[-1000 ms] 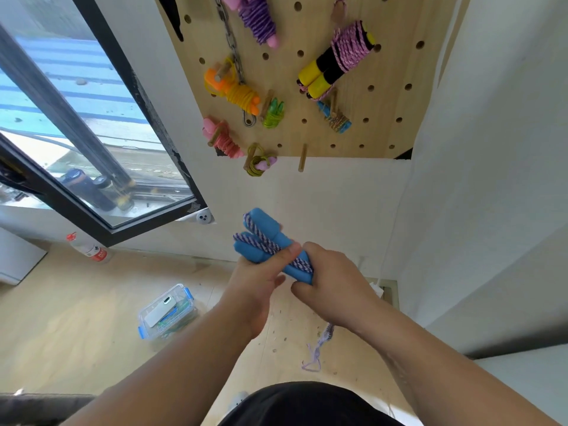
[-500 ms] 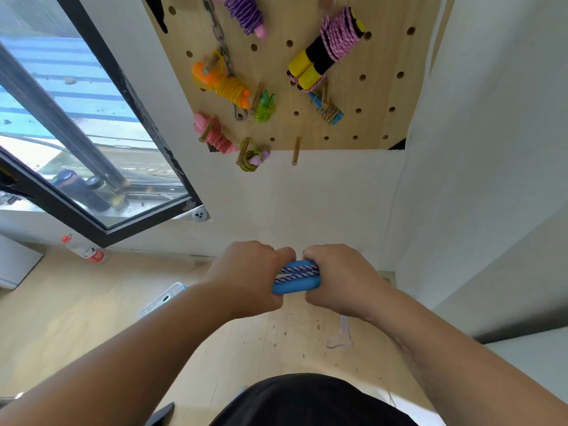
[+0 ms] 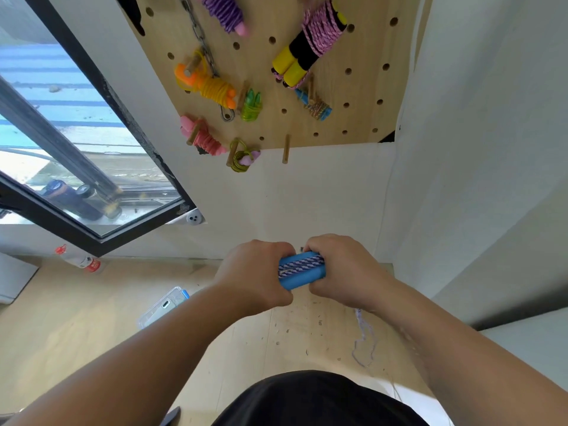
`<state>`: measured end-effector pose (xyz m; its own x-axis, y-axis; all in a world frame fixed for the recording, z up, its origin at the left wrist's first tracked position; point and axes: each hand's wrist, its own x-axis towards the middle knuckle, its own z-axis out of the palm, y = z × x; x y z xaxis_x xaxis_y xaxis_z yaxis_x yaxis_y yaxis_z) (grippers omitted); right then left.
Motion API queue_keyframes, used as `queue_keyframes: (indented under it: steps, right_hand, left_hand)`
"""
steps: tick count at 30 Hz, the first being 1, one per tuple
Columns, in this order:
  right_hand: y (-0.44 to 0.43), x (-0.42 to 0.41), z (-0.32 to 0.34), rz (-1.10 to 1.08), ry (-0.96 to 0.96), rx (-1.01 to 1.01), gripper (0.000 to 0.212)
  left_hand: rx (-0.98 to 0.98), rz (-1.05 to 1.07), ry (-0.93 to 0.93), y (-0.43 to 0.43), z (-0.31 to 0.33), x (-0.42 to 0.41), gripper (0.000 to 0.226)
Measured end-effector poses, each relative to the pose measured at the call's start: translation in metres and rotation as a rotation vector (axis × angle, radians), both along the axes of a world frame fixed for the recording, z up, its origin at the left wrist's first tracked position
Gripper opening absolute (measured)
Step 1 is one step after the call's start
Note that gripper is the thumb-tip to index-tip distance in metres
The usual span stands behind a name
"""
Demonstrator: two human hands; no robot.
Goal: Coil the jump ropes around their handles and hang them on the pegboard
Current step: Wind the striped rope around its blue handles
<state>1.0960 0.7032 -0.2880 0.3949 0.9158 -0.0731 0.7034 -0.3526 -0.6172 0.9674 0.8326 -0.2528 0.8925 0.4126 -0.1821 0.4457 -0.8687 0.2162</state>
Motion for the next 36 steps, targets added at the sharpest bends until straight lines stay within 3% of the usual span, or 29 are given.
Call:
queue_keyframes:
  steps: [4,10,15,21,23,26,32,36]
  right_hand:
    - [0.0,0.002,-0.002,-0.011,-0.013,0.006,0.022]
    - [-0.001,0.008,-0.002,-0.039,-0.217,-0.034,0.02]
    - [-0.005,0.012,-0.004,-0.059,-0.193,-0.127,0.066]
    - [-0.017,0.027,0.002,0.016,-0.066,-0.13,0.094]
    - [-0.024,0.037,0.004,0.031,-0.074,-0.142,0.08]
    - [-0.035,0.048,0.006,0.086,-0.041,-0.057,0.028]
    - [-0.043,0.044,0.001,0.115,-0.098,0.114,0.025]
    - [-0.04,0.034,-0.01,0.133,-0.214,0.144,0.032]
  left_hand:
    - [0.025,-0.028,0.07,0.004,0.004,0.007,0.041]
    - [-0.194,0.07,0.106,-0.002,-0.006,0.013,0.04]
    - [-0.319,0.145,0.138,0.001,-0.013,0.013,0.033]
    - [-0.432,0.214,0.143,0.006,-0.014,0.012,0.023]
    - [-0.474,0.251,0.13,0.009,-0.012,0.009,0.022]
    - [-0.554,0.315,0.093,0.016,-0.006,0.004,0.02]
    - [-0.775,0.341,-0.033,0.012,0.014,0.002,0.019]
    - [-0.975,0.203,-0.052,0.0,0.036,0.003,0.018]
